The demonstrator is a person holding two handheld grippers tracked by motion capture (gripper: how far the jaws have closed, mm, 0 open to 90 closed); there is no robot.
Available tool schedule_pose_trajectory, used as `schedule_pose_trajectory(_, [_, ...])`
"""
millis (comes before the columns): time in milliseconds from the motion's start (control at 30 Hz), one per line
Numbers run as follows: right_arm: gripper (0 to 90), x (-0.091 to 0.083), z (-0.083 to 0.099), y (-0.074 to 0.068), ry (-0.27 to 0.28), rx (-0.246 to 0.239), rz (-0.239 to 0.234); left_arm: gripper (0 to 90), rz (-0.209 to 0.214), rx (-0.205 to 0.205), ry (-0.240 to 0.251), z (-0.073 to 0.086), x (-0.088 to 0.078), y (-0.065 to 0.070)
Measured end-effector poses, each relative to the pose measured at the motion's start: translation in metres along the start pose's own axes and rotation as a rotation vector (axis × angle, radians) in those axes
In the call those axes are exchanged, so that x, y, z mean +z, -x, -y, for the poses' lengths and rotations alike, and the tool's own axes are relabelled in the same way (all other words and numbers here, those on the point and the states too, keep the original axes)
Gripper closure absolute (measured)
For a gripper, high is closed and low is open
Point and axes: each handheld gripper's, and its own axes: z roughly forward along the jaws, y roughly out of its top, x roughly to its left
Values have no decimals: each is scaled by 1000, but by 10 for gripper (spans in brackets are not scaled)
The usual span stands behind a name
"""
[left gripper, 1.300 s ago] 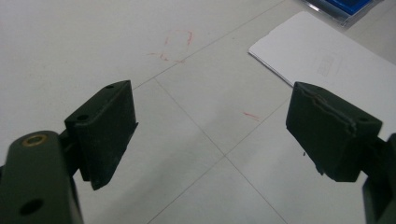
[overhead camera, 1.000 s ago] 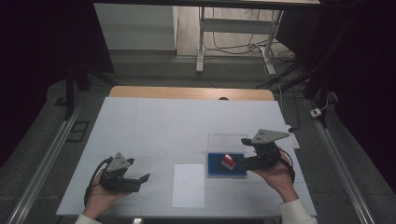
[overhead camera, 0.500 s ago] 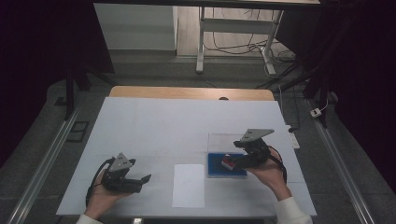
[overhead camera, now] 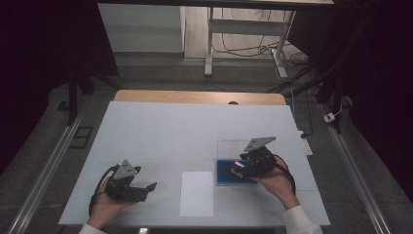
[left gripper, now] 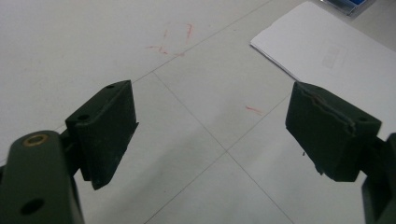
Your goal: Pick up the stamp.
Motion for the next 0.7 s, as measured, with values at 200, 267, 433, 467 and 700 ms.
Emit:
schedule_pose_trajectory(200, [513,3,1,0,-10,1,3,166,0,2,-6,0,1,0])
schedule_pose_trajectory(267, [547,3,2,0,-19,4,2,166,0,2,-6,0,1,0])
schedule_pose_trajectory(433, [604,4,3,1,-23,-1,-14,167,-2,4,-9,1,1,0])
schedule_pose_trajectory(467, [609,4,3,1,-27,-1,-15,167,-1,4,-10,1,1,0])
schedule_pose_trajectory(700, [696,6,4,1,-40,0,-9,168,-2,4,-12,1,1,0])
